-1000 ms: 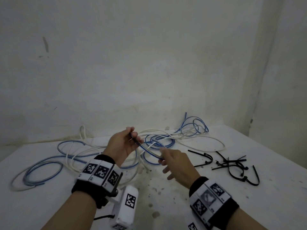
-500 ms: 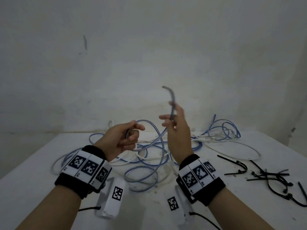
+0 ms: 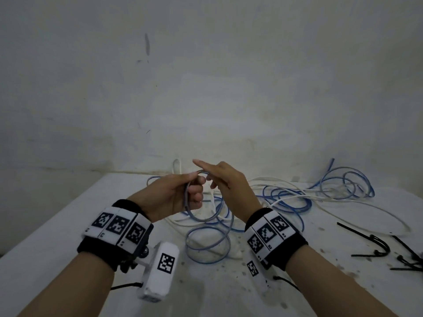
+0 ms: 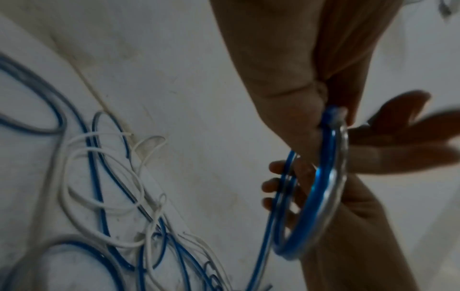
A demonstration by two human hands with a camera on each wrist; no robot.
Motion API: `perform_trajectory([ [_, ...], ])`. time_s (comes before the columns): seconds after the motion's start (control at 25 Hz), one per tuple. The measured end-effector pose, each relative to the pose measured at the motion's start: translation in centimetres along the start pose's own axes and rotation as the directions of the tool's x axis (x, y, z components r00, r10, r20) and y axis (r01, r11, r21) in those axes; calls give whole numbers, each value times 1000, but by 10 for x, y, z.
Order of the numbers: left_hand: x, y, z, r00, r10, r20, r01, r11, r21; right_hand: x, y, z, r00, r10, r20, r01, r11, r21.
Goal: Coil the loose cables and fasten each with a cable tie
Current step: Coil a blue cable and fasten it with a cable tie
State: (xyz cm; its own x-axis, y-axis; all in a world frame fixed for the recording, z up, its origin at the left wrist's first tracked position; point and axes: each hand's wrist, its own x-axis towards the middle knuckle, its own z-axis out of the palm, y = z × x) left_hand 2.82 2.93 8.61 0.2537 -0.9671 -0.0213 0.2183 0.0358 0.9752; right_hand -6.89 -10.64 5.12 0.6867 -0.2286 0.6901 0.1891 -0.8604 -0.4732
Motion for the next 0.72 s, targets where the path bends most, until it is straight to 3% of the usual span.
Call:
perform_trajectory([
  [0.16,1,4,-13,962,108,251,-57,978,-202,6,4,-17,963,254,87,-268,912,311],
  [0.24,1,4,-17,961,140,237,-91,974,-207,11,20,-33,943,332,15,-317,887,335],
  [0.32,8,4,-27,956,198,216,-134,951,-278,18,38,-46,931,364,21,-347,866,360],
  [0.4,15,13,-43,870,351,347,-136,846,-516,18,56,-52,908,410,89,-409,819,403],
  [0.44,15,23,-53,849,435,299,-201,790,-579,14,64,-54,889,439,132,-452,791,413],
  [0.52,10,43,-68,834,547,80,-419,719,-554,0,79,-56,856,475,203,-516,775,364],
  [0.6,5,58,-76,808,555,-197,-585,720,-373,-11,89,-58,842,499,205,-537,815,220],
  [0.64,5,58,-79,773,555,-306,-629,731,-264,-14,88,-57,843,500,200,-527,843,110],
  [0.72,12,50,-80,738,579,-347,-629,777,-40,-16,71,-52,827,473,304,-444,881,-164],
])
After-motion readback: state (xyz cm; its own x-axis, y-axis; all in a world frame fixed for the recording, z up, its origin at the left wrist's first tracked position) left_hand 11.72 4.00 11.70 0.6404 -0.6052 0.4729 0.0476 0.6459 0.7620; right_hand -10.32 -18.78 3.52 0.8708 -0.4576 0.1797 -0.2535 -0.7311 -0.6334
